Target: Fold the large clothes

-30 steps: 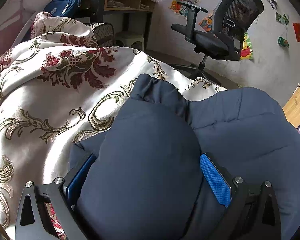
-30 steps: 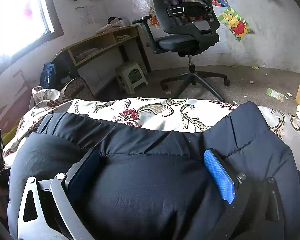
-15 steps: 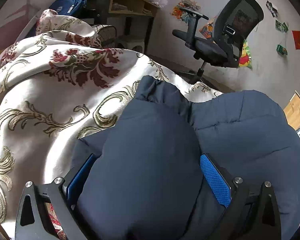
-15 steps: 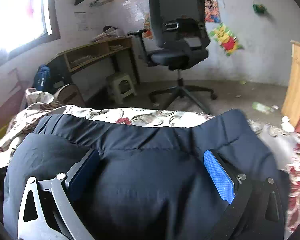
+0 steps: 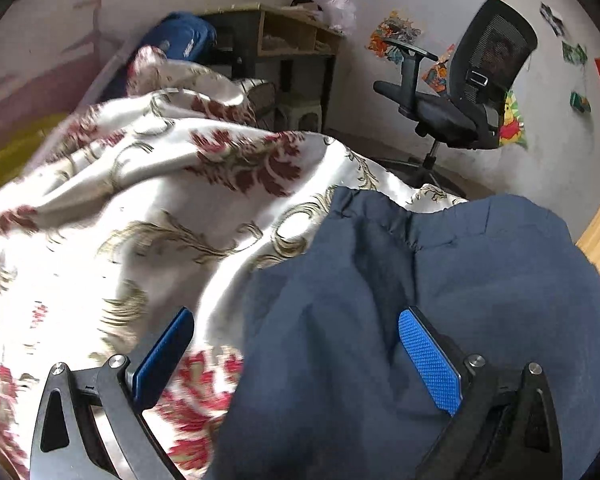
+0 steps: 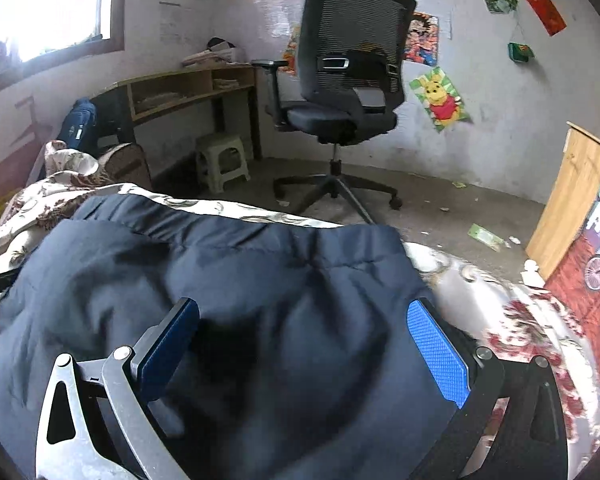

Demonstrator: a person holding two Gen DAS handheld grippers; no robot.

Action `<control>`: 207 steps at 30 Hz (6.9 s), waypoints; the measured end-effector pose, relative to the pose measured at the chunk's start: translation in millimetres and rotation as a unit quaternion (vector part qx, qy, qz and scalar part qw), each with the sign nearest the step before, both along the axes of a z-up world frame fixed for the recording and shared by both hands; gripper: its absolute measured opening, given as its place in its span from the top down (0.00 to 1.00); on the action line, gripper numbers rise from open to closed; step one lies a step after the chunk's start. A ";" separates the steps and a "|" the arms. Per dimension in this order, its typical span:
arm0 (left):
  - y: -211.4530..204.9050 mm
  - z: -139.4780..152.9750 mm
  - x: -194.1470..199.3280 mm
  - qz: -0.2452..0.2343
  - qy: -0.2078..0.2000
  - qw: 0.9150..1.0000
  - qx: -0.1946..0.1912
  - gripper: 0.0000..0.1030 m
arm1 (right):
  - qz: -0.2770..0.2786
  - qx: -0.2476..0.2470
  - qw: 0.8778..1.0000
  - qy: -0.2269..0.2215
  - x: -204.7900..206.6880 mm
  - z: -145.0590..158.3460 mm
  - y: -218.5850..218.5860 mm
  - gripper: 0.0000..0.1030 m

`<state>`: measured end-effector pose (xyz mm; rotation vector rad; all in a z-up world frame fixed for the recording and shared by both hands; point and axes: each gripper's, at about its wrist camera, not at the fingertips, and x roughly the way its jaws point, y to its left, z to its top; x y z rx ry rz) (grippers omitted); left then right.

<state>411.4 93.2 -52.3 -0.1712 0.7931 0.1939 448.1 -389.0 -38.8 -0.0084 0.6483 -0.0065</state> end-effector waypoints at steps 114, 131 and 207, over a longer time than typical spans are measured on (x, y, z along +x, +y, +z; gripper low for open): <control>44.4 -65.4 21.7 -0.276 0.104 0.931 -0.216 0.00 | 0.083 0.198 0.962 0.171 9.4 -107.7 -86.0 0.01; 47.3 -59.1 11.0 -0.277 0.099 0.927 -0.234 0.28 | 0.054 0.196 0.961 0.186 18.6 -106.3 -69.4 0.01; -12.3 80.4 -135.4 -0.237 0.014 0.969 -0.070 0.88 | 0.105 0.218 0.969 0.057 -148.8 42.2 -50.6 0.88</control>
